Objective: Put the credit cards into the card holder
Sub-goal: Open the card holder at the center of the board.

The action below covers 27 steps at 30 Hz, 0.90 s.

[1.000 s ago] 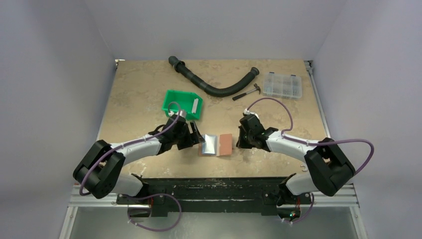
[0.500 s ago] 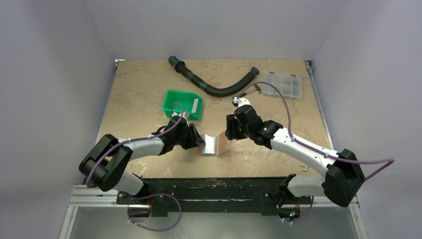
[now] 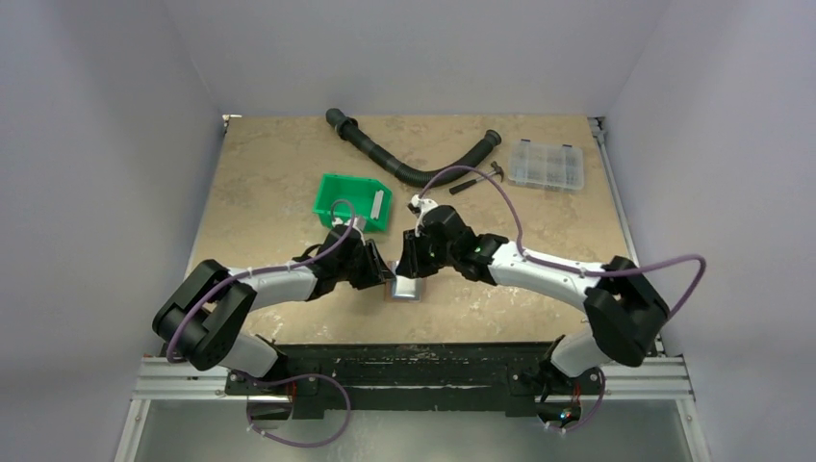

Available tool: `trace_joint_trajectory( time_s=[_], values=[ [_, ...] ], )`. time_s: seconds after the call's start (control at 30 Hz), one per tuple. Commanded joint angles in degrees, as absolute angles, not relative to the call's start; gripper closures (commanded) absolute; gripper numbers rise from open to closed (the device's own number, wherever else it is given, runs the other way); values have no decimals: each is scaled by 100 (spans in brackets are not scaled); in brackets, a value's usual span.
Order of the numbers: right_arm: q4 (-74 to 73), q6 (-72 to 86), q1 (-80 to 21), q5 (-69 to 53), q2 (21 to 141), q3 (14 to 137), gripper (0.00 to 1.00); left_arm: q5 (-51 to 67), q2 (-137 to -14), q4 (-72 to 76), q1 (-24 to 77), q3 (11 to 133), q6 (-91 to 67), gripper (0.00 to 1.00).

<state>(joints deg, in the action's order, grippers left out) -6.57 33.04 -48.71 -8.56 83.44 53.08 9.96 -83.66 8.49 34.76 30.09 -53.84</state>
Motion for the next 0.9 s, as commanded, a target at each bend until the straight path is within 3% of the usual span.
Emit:
trace_joint_trajectory(
  time_s=[0.0, 0.13, 0.23, 0.33, 0.7, 0.87],
  values=[
    [-516, 3349, -4830, -661, 8681, 5007, 74, 855, -8207, 487, 3471, 3000, -5177, 65],
    [-916, 3300, -4738, 267, 8578, 4696, 74, 751, -8096, 300, 3467, 3065, -5089, 62],
    [-225, 3265, -4382, -176, 8535, 4044, 72, 766, -8034, 266, 3472, 3081, -5028, 51],
    [418, 3313, -3959, -844, 8704, 3579, 75, 903, -8117, 382, 3472, 3087, -4989, 47],
    [1638, 3761, -3617, -1694, 9352, 2985, 83, 1447, -8609, 994, 3480, 3020, -5212, 48],
    [1826, 3822, -3568, -1869, 9518, 2952, 86, 1456, -8708, 1255, 3480, 2906, -5383, 60]
  ],
)
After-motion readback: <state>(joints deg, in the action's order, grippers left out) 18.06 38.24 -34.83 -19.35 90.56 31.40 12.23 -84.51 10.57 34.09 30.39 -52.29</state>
